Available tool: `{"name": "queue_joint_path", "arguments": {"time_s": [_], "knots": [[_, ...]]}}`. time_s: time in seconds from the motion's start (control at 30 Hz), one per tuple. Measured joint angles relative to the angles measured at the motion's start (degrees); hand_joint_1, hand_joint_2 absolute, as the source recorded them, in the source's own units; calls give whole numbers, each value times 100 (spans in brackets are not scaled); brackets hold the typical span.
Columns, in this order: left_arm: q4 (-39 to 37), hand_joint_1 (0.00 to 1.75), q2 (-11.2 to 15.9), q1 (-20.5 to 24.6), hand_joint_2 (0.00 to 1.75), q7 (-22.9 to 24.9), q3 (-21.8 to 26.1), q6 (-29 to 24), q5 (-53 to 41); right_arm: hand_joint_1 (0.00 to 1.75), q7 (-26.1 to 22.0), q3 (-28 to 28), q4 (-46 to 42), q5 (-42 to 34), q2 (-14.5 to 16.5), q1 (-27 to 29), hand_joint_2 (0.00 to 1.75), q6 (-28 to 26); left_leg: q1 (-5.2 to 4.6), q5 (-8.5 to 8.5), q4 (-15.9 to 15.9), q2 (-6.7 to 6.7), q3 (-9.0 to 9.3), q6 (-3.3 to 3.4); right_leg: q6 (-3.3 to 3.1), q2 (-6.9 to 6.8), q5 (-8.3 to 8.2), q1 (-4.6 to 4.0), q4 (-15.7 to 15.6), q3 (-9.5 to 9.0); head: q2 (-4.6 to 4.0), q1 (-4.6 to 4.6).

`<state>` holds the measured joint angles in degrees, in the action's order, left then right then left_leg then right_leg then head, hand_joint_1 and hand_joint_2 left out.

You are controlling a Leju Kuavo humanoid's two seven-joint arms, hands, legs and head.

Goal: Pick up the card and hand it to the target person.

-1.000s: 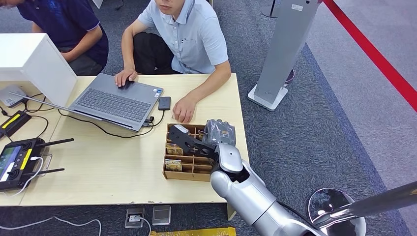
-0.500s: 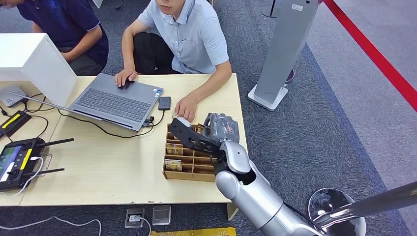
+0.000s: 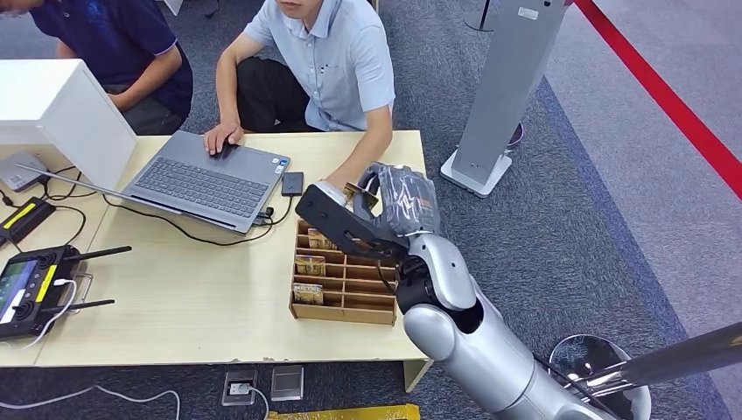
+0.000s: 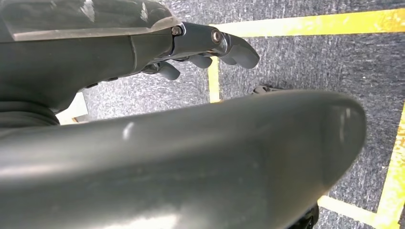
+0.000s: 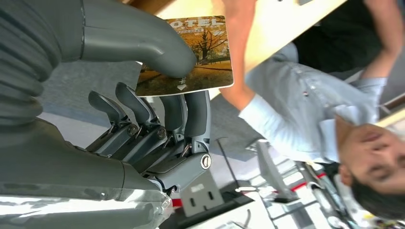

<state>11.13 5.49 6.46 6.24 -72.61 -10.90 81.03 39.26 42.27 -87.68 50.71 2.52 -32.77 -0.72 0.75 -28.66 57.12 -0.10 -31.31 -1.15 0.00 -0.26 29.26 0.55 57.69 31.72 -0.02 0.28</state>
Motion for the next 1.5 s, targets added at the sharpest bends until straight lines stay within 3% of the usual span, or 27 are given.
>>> {"name": "queue_joint_path", "arguments": {"time_s": [0.13, 0.4, 0.57, 0.67, 0.8, 0.97, 1.1, 1.5], "knots": [[0, 0, 0, 20, 0, -43, -6, 81, -123, 166, -487, 331, 634, -289, 80, -609, 175, -178, 0, 3, 0, -2, 0, -1, 0, -2, -1, 0, 3, -2, 0, -2], [0, 0, 1, 50, 0, -51, -97, 142, -209, 166, -1480, 784, 2802, -666, 588, -1654, 175, -556, 0, 5, 0, -5, -4, -1, 0, -8, -1, 0, 7, 0, 0, -1], [0, 0, 4, 56, 0, -49, -176, 143, -211, 166, -1625, 989, 3976, -700, 890, -2048, 175, -625, 0, 5, 0, -5, -7, 0, 0, -8, -1, 0, 7, 5, 0, -5], [0, 0, 4, 57, 0, -49, -182, 144, -213, 166, -1632, 1004, 4079, -698, 914, -2078, 175, -635, 0, 5, 0, -5, -7, 0, 0, -8, -1, 0, 7, 4, 0, -7], [0, 0, 11, 56, 0, -99, -250, 191, -199, 166, -1635, 1251, 5349, -647, 1213, -2395, 175, -589, 0, 5, 1, -5, -6, -1, 0, -7, -1, 0, 6, 6, 0, 3], [0, 0, 11, 51, 0, -84, -258, 187, -128, 166, -1734, 1357, 5793, -647, 1312, -2474, 175, -636, 0, 5, 1, -5, -5, -1, 0, -5, -1, 0, 7, 6, 0, 1], [0, 0, 11, 50, 0, -50, -260, 211, -97, 0, -1770, 1424, 6010, -649, 1398, -2542, 175, -683, 0, 5, 1, -4, -4, -1, 0, -5, -1, 0, 7, 6, 0, -1], [0, 0, 28, 49, 0, -164, -280, 238, -41, 0, -1941, 1541, 6289, -745, 1522, -2728, 175, -918, 0, 5, 1, -3, -4, -1, 0, -4, -1, 0, 7, 6, 0, 0]]}}
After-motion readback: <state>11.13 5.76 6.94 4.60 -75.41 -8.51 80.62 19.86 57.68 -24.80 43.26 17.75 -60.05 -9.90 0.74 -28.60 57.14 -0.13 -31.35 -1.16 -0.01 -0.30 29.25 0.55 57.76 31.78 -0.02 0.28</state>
